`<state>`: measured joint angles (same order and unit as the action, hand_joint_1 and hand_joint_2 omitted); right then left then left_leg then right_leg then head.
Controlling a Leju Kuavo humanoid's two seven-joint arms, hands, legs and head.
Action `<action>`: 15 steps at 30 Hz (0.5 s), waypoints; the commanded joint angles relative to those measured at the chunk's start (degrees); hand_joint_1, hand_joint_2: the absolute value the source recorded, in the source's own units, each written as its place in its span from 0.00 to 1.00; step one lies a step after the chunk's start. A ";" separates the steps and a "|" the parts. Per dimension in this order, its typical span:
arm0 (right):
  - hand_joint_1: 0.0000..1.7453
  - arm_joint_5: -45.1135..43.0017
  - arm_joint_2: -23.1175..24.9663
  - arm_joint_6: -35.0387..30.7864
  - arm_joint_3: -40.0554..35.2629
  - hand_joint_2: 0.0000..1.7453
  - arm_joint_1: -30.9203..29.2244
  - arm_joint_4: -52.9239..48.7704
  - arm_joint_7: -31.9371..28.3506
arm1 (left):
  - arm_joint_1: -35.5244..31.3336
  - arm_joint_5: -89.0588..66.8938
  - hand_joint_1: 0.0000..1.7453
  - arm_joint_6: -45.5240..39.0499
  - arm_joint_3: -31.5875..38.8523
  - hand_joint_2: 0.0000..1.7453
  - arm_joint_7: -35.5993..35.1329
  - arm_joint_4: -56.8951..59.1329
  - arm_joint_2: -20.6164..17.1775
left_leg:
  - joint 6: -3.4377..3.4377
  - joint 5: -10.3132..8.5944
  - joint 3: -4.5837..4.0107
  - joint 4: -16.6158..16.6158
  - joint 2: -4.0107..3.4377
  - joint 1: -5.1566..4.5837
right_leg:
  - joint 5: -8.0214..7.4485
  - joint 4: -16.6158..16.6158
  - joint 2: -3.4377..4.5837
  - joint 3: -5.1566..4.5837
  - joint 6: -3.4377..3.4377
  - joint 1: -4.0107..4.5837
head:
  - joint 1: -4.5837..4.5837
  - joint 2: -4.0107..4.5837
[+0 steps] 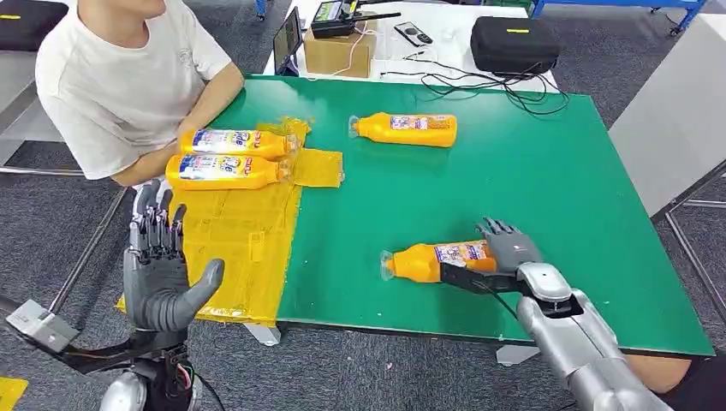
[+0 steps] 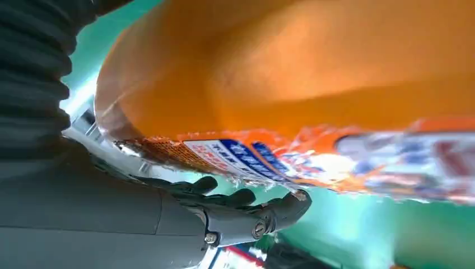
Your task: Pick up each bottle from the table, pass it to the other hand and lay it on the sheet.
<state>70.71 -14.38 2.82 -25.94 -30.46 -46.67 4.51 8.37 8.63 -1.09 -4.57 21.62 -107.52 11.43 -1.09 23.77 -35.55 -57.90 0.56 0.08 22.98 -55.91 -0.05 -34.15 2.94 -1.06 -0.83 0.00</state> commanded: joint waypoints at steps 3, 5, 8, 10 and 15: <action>0.00 -4.79 0.65 -0.20 -1.05 1.00 -4.85 15.04 -6.85 | -3.53 0.48 0.00 0.18 0.34 1.00 -0.51 6.38 -2.06 | 0.07 0.05 0.30 0.08 0.04 0.05 | 0.07 0.11 -0.09 0.35 -0.16 0.07 | 0.00 0.00; 0.88 -8.01 1.49 -1.84 -0.79 1.00 -4.73 17.39 -11.07 | -5.12 1.35 0.00 -0.71 -0.03 1.00 -0.49 8.84 -2.51 | 0.06 0.02 0.31 0.10 0.06 0.03 | 0.05 0.11 -0.10 0.35 -0.12 0.03 | 0.00 0.00; 1.00 -10.20 2.36 -4.69 -1.94 1.00 -3.31 19.10 -15.25 | -6.95 2.86 0.00 -1.15 -0.77 1.00 0.07 11.02 -3.34 | 0.08 -0.01 0.41 0.16 0.10 0.05 | 0.03 0.17 -0.14 0.46 -0.15 0.06 | 0.02 0.00; 1.00 -10.72 2.63 -4.78 -2.03 1.00 -2.86 19.60 -15.77 | -7.26 2.95 0.00 -1.16 -1.01 1.00 0.15 11.24 -3.43 | 0.11 0.00 0.42 0.17 0.04 0.07 | 0.02 0.17 -0.09 0.47 -0.19 0.08 | -0.02 0.00; 1.00 -10.59 2.99 -3.87 -3.73 1.00 -3.77 21.67 -17.27 | -8.22 2.84 0.00 -1.12 -2.04 1.00 0.55 12.13 -3.79 | 0.05 0.02 0.46 0.09 0.02 0.09 | 0.02 0.12 -0.12 0.46 -0.12 0.11 | 0.00 0.00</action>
<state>60.30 -13.44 -1.97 -26.08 -34.40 -34.23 -11.13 3.75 11.28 -1.95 -4.92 21.92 -101.85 10.10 -1.08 23.77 -35.27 -57.90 0.49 0.11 22.96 -55.90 -0.04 -33.91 2.92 -1.02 -0.83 0.00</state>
